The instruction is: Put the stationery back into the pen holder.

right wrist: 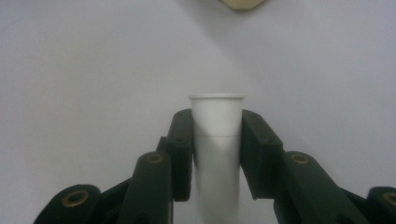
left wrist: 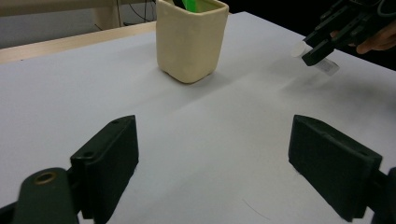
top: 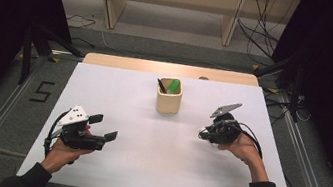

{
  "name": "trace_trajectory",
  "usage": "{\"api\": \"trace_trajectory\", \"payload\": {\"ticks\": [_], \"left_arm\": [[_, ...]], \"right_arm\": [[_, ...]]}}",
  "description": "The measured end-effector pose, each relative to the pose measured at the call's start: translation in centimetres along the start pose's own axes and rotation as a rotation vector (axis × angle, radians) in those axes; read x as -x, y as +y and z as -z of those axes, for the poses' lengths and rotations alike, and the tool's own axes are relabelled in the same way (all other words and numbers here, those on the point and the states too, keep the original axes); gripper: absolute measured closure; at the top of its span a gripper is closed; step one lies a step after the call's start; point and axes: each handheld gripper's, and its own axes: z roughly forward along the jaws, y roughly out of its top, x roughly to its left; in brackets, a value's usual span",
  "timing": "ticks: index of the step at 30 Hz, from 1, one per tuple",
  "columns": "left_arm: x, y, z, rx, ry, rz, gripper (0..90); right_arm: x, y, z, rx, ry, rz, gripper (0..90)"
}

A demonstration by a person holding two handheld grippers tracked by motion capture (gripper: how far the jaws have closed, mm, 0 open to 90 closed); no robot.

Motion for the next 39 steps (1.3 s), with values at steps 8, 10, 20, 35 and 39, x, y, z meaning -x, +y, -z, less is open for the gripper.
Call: {"api": "trace_trajectory", "payload": {"ticks": [8, 10, 20, 35, 39], "left_arm": [[0.0, 0.0, 0.0, 0.013, -0.003, 0.006, 15.5], [0.0, 0.0, 0.0, 0.013, -0.002, 0.007, 15.5], [-0.1, -0.1, 0.1, 0.024, 0.002, 0.014, 15.5], [-0.1, -0.1, 0.2, 0.029, 0.006, 0.010, 15.5], [-0.1, -0.1, 0.2, 0.032, 0.008, 0.014, 15.5]], "right_arm": [[0.1, 0.3, 0.5, 0.089, -0.002, -0.042, 67.8], [0.2, 0.4, 0.6, 0.115, -0.002, -0.056, 67.9], [0.4, 0.5, 0.8, 0.208, 0.016, -0.120, 67.8], [0.4, 0.9, 1.0, 0.323, 0.047, -0.206, 67.8], [0.3, 1.1, 1.0, 0.346, 0.044, -0.211, 67.8]]}}
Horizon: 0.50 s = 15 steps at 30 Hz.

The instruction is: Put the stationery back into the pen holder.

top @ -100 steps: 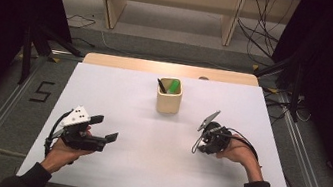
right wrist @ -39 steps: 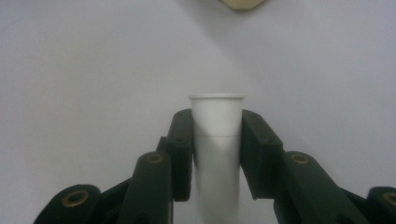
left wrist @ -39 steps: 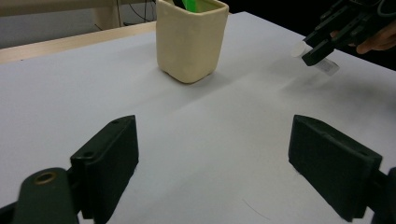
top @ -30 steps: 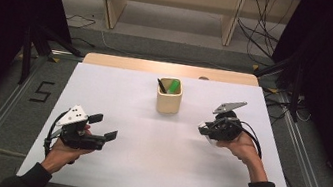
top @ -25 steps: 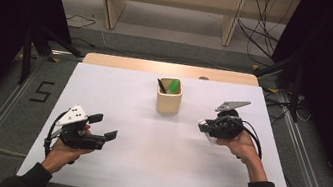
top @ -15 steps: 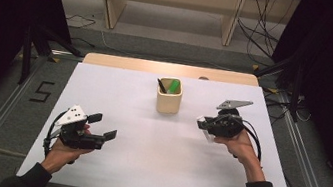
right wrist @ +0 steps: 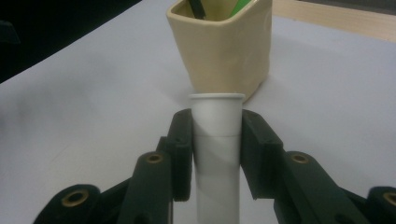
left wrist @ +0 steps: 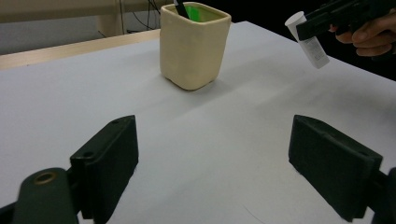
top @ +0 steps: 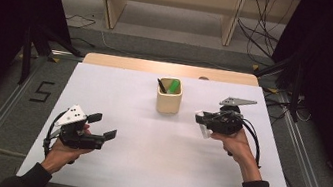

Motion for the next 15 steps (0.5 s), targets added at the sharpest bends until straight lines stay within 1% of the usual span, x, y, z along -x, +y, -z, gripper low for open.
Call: {"api": "trace_trajectory", "payload": {"ticks": [4, 8, 15], "left_arm": [[0.02, 0.04, -0.02, 0.004, 0.000, 0.002, 15.5], [0.01, 0.03, -0.06, 0.003, 0.000, 0.001, 15.5], [-0.13, 0.09, -0.13, 0.010, 0.002, 0.018, 15.5]], "right_arm": [[-0.01, 0.15, 0.02, 0.023, -0.002, -0.021, 67.8], [0.11, 0.18, 0.00, 0.038, -0.008, -0.032, 67.8], [0.42, 0.17, 0.21, 0.068, -0.028, -0.052, 67.8]]}}
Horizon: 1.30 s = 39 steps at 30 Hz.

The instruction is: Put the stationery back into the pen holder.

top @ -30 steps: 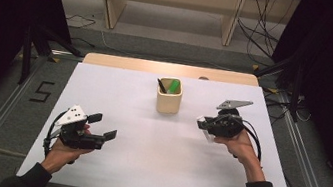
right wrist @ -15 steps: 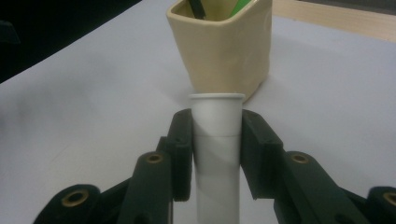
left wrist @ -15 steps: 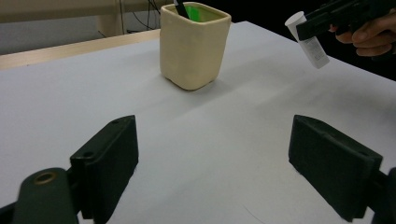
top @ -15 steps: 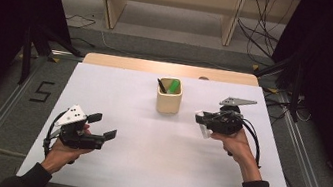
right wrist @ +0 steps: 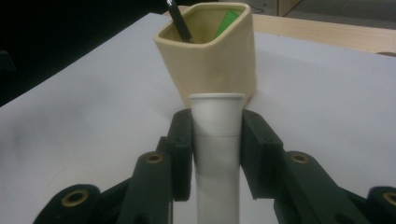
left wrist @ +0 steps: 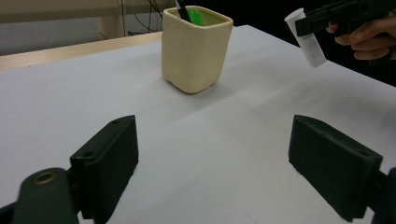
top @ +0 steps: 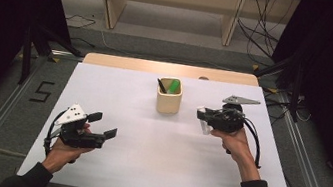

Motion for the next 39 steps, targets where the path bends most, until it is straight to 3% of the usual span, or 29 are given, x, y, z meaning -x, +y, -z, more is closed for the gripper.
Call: {"api": "trace_trajectory", "payload": {"ticks": [12, 22, 39], "left_arm": [[0.0, -0.1, 0.3, 0.007, 0.004, -0.001, 15.5], [0.0, 0.0, 0.0, 0.006, -0.001, -0.001, 15.5], [-0.1, 0.0, 0.1, 0.018, -0.004, 0.004, 15.5]], "right_arm": [[-0.2, 0.8, 0.4, 0.071, -0.013, -0.033, 67.8], [-0.8, 2.9, 0.3, 0.137, -0.012, -0.038, 67.8], [-1.0, 4.6, -1.2, 0.151, -0.025, -0.064, 67.8]]}}
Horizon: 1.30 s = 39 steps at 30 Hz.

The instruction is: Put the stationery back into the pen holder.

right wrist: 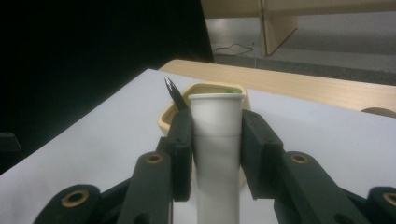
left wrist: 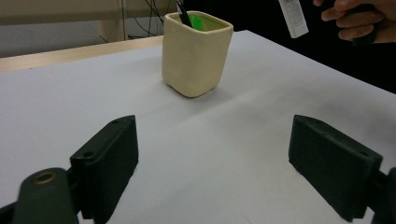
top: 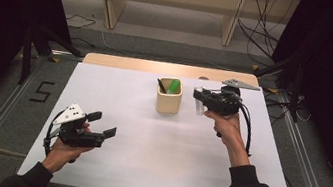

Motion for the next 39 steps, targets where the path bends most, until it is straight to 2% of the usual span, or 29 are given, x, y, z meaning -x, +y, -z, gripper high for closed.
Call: {"api": "trace_trajectory", "payload": {"ticks": [15, 39], "left_arm": [[0.0, 0.0, 0.1, 0.007, 0.000, 0.002, 15.5], [-0.1, 0.0, 0.2, 0.009, 0.001, 0.005, 15.5]], "right_arm": [[-0.5, 1.6, -2.0, 0.015, -0.018, -0.001, 67.7], [-2.1, 4.1, -5.1, 0.015, -0.017, 0.014, 67.8]]}}
